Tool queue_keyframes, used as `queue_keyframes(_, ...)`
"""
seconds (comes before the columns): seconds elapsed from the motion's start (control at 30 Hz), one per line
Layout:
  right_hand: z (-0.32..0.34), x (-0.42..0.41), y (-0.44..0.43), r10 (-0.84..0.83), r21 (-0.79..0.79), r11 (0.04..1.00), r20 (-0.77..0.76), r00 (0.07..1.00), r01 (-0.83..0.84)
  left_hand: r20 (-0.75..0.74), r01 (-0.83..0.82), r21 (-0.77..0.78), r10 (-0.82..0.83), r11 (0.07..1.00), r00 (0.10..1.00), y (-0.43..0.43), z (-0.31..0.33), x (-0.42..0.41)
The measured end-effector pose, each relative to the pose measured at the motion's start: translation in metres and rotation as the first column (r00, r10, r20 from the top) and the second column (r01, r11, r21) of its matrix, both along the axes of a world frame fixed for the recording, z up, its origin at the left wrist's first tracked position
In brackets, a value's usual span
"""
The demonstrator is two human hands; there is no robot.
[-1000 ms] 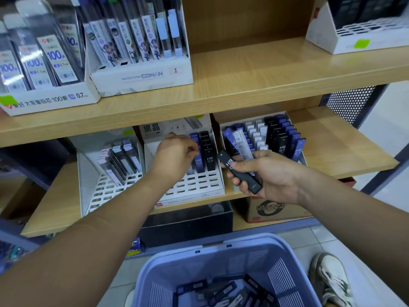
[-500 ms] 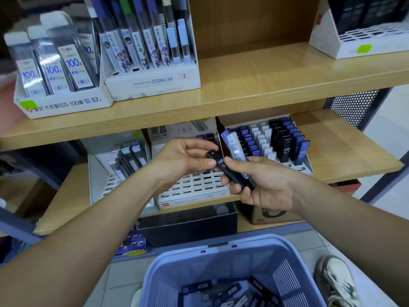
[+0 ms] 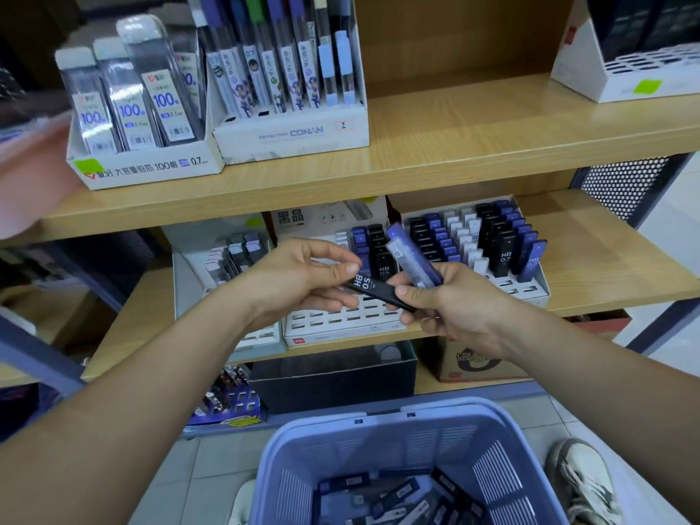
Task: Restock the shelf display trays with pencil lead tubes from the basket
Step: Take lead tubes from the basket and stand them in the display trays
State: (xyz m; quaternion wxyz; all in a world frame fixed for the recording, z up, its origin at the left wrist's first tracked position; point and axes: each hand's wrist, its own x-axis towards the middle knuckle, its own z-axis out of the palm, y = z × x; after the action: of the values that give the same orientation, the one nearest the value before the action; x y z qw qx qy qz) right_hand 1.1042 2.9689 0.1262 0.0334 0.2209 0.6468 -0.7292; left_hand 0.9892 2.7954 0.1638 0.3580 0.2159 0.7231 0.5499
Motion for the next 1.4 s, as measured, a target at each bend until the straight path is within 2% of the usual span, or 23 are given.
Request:
queue_keyframes(0.1,-0.006,-0.003,-0.008,0.014,0.153,0.988,0.007,1.000,-0.015,-0.103,-0.029,-0.095,0.019,0.995,0.995,-0.006,-0.003,-0.005)
queue_keyframes(0.27,-0.014,-0.001,0.002,0.040,0.266,0.961,0.125,0.991,-0.072,-0.317,-0.174,-0.161,0.116,0.972,0.941,-0.012,-0.011,-0.020)
queue_keyframes(0.4,-0.015,0.004,0.018,0.058,0.233,0.966,0.238,0.969,-0.115,-0.601,-0.262,-0.264,0.054,0.928,0.797,-0.008,-0.019,-0.029)
queue_keyframes(0.47,-0.012,0.005,0.023,0.078,0.182,0.974,0.278,0.957,-0.132,-0.694,-0.295,-0.296,0.008,0.909,0.719,-0.006,-0.022,-0.033)
queue_keyframes(0.6,-0.011,0.007,0.031,0.096,0.108,0.986,0.274,0.957,-0.130,-0.708,-0.286,-0.255,0.023,0.923,0.706,0.000,-0.030,-0.035)
queue_keyframes(0.73,-0.018,0.013,0.051,0.174,0.163,0.957,0.332,0.927,-0.238,-0.722,-0.214,-0.217,-0.009,0.952,0.692,0.018,-0.041,-0.027)
queue_keyframes(0.83,-0.019,0.020,0.064,0.178,0.140,0.961,0.352,0.919,-0.240,-0.754,-0.212,-0.239,-0.044,0.947,0.655,0.030,-0.052,-0.025)
queue_keyframes(0.97,-0.019,0.024,0.071,0.175,0.129,0.964,0.348,0.921,-0.232,-0.737,-0.174,-0.245,-0.067,0.954,0.673,0.038,-0.060,-0.023)
queue_keyframes(1.1,-0.017,0.022,0.073,0.186,0.112,0.965,0.345,0.920,-0.237,-0.812,-0.112,-0.313,-0.204,0.943,0.547,0.043,-0.056,-0.021)
queue_keyframes(1.17,-0.015,0.021,0.072,0.174,0.105,0.970,0.332,0.927,-0.219,-0.822,-0.109,-0.344,-0.244,0.932,0.514,0.048,-0.055,-0.021)
queue_keyframes(1.23,-0.014,0.019,0.070,0.159,0.091,0.976,0.316,0.935,-0.197,-0.810,-0.117,-0.333,-0.220,0.936,0.544,0.054,-0.056,-0.020)
queue_keyframes(1.3,-0.014,0.017,0.068,0.150,0.058,0.983,0.299,0.942,-0.175,-0.793,-0.138,-0.252,-0.122,0.958,0.597,0.059,-0.057,-0.018)
queue_keyframes(1.4,-0.012,0.015,0.065,0.123,0.005,0.992,0.276,0.953,-0.129,-0.802,-0.162,-0.172,-0.042,0.972,0.596,0.065,-0.055,-0.019)
